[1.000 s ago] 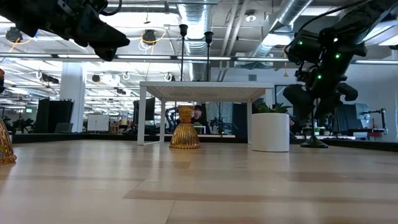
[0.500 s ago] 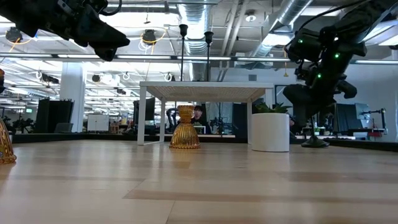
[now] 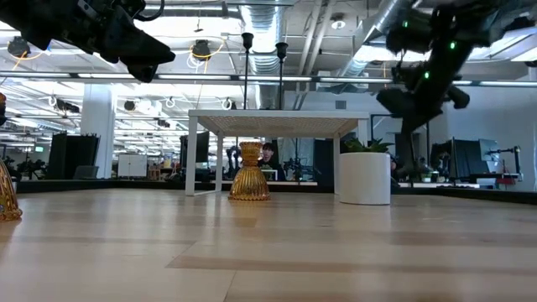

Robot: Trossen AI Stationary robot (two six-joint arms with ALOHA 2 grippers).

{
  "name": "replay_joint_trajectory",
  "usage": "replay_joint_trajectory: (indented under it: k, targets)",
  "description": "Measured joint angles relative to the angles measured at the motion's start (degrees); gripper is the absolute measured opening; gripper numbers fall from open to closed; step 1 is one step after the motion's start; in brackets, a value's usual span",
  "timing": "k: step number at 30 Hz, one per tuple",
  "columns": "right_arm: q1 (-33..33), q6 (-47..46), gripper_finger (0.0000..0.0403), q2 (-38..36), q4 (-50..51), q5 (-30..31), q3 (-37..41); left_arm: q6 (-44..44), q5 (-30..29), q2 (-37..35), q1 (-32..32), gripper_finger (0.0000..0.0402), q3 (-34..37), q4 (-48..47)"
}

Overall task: Pick & Place candle stick holders
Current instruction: Put the black candle holder on the shelf

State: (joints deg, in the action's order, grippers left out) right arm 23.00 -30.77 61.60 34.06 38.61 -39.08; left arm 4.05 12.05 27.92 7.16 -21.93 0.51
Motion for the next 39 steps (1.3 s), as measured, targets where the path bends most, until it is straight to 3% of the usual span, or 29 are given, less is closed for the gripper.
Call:
replay_joint_trajectory:
  k: [12,16,22,26,32,39]
  targets:
    - [0.0,14.5,0.0003,-3.6,0.9,-5.8,-15.9,0.0,0.0,0.0,0.0,0.0076,0.0,0.0]
    - [0.0,19.4,0.0002,-0.6,0.8,-6.8,-21.9,0.0,0.0,0.0,0.0,0.0076,0.0,0.0]
    - [1.8,24.4,0.0001,5.8,-0.7,-15.6,-29.8,0.0,0.0,0.0,0.0,0.0076,0.0,0.3]
    - [3.1,27.1,0.0001,11.0,-0.4,-18.3,-33.8,0.0,0.0,0.0,0.0,0.0076,0.0,0.4]
    - [6.0,30.2,0.0001,18.2,-0.7,-23.6,-38.5,0.0,0.0,0.0,0.0,0.0076,0.0,0.4]
    - [10.0,30.8,0.0000,23.1,-4.1,-33.7,-41.0,0.0,0.0,0.0,0.0,0.0076,0.0,0.4]
